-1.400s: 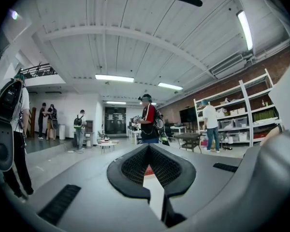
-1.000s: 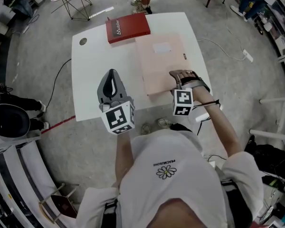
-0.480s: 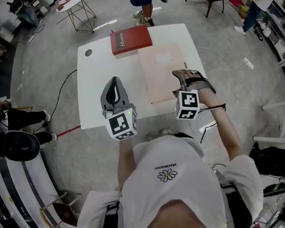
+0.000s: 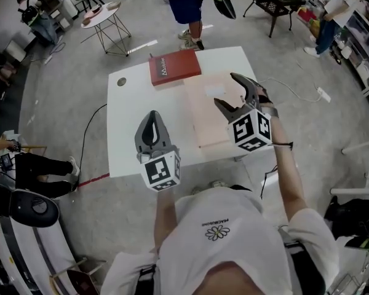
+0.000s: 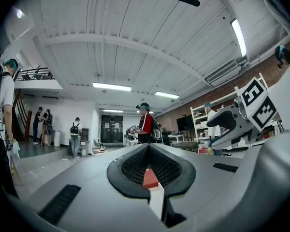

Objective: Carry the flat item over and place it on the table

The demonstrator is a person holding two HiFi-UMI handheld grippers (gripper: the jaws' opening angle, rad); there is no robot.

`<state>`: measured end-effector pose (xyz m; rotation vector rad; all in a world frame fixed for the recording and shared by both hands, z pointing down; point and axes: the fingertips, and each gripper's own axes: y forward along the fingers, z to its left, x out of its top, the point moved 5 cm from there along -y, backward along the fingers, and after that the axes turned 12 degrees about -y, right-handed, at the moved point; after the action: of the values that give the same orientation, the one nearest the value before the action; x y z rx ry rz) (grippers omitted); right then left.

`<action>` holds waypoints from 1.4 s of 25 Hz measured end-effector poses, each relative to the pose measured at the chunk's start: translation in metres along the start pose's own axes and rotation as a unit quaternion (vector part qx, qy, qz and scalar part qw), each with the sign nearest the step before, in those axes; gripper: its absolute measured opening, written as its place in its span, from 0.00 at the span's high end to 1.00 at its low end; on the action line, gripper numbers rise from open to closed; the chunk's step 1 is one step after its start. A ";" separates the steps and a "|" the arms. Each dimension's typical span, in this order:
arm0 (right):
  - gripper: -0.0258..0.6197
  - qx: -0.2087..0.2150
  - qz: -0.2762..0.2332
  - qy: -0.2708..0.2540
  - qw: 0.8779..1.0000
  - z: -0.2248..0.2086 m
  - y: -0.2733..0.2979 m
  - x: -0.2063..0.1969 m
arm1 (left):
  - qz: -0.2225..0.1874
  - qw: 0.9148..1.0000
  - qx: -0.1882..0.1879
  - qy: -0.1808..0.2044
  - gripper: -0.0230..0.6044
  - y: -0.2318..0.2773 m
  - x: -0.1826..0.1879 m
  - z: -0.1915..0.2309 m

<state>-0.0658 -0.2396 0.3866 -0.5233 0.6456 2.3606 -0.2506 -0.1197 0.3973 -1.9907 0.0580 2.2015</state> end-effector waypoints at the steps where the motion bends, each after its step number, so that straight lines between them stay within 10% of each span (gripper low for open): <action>1: 0.41 -0.015 -0.017 0.044 0.999 -0.008 -0.004 0.004 | -0.001 1.000 0.001 0.000 0.94 0.000 0.001 0.000; 6: 0.41 -0.089 -0.122 0.292 0.944 -0.035 -0.027 0.014 | -0.003 1.000 -0.006 0.000 0.94 0.000 0.004 -0.002; 12: 0.41 -0.163 -0.152 0.377 0.899 -0.036 -0.044 0.010 | -0.012 1.000 -0.016 -0.003 0.94 0.000 0.015 -0.011; 18: 0.48 -0.147 -0.147 0.395 0.895 -0.010 -0.042 0.008 | -0.022 1.000 -0.021 -0.002 0.94 0.000 0.020 -0.013; 20: 0.89 -0.164 -0.138 0.398 0.892 -0.003 -0.046 0.003 | -0.023 1.000 -0.020 -0.002 0.94 -0.001 0.020 -0.014; 21: 0.92 -0.172 -0.131 0.395 0.893 0.000 -0.047 0.001 | -0.023 1.000 -0.020 -0.002 0.94 -0.001 0.020 -0.014; 35: 0.94 -0.172 -0.091 0.361 0.912 0.011 -0.049 -0.003 | -0.036 0.999 -0.022 -0.002 0.94 -0.005 0.031 -0.019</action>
<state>-0.0341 -0.2015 0.3813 -1.5838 0.4502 2.0717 -0.2340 -0.1143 0.3651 -1.9797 -0.0608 2.1798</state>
